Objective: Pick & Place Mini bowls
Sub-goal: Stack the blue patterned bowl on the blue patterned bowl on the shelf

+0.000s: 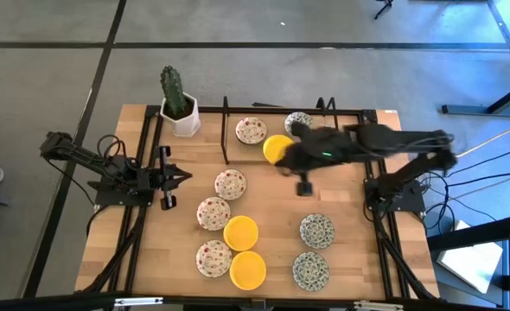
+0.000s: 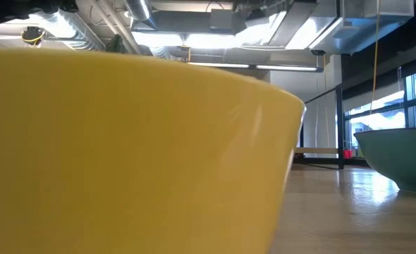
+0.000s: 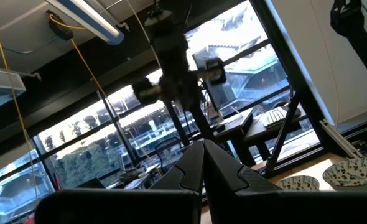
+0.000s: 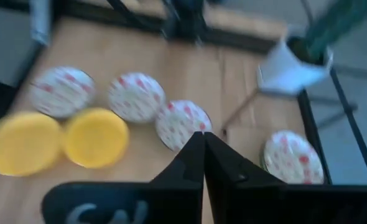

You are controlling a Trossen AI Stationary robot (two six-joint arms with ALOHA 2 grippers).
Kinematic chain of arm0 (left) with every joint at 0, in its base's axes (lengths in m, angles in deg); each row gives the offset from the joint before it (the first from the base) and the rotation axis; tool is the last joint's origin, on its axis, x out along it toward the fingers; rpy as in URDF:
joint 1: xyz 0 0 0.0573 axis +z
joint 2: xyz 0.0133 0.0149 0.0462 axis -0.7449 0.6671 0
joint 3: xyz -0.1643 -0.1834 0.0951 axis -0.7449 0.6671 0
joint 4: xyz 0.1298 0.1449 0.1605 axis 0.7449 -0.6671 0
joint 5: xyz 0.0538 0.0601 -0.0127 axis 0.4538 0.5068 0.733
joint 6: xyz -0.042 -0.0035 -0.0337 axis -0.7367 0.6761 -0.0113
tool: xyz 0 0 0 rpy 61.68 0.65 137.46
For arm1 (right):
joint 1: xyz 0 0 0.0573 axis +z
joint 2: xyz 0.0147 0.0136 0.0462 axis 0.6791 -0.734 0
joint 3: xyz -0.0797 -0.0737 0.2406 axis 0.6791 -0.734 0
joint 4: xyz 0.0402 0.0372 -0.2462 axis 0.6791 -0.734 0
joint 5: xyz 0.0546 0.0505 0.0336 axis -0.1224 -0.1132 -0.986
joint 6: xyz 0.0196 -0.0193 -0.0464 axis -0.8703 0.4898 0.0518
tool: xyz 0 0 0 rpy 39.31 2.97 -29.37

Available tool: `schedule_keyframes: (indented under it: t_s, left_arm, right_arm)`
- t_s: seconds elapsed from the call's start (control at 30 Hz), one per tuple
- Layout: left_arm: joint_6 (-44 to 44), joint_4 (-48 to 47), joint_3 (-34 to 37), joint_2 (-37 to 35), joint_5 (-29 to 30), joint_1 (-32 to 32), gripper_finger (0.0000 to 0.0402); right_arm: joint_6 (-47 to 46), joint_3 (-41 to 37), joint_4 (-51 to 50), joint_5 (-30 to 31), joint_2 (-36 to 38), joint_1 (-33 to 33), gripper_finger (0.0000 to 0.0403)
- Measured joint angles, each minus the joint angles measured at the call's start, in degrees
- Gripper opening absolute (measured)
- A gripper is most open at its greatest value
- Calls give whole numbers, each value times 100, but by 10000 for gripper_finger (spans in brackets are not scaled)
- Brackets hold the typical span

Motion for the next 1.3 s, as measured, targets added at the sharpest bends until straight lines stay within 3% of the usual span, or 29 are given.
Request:
schedule_keyframes:
  t_s: [0.17, 0.33, 0.53, 0.77, 0.9, 1.0, 1.3]
  left_arm:
    - [2, 50, 0, -4, 316, -2, 4]
    - [203, 48, 0, -4, 732, 0, 4]
    - [365, 50, 0, -4, 695, -1, 4]
    - [354, 48, 0, -4, 248, 0, 6]
    - [593, 66, 0, -4, -565, -2, 2]
    - [671, 82, 0, -3, -782, -2, 5]
    - [324, 136, 0, -4, 253, 0, 3]
  right_arm:
    - [158, -1108, 1242, 5, 1110, 892, 7]
    - [159, -2778, 2470, 533, 2305, 1544, 8]
    - [65, -4579, 3579, 844, 3531, 1713, 8]
    - [331, -6314, 5455, 239, 4403, 1712, 9]
    - [579, -6902, 6264, 97, 4660, 1712, 9]
    - [716, -7108, 6381, 95, 4862, 1678, 9]
    - [817, -7809, 6428, -90, 5487, 1662, 9]
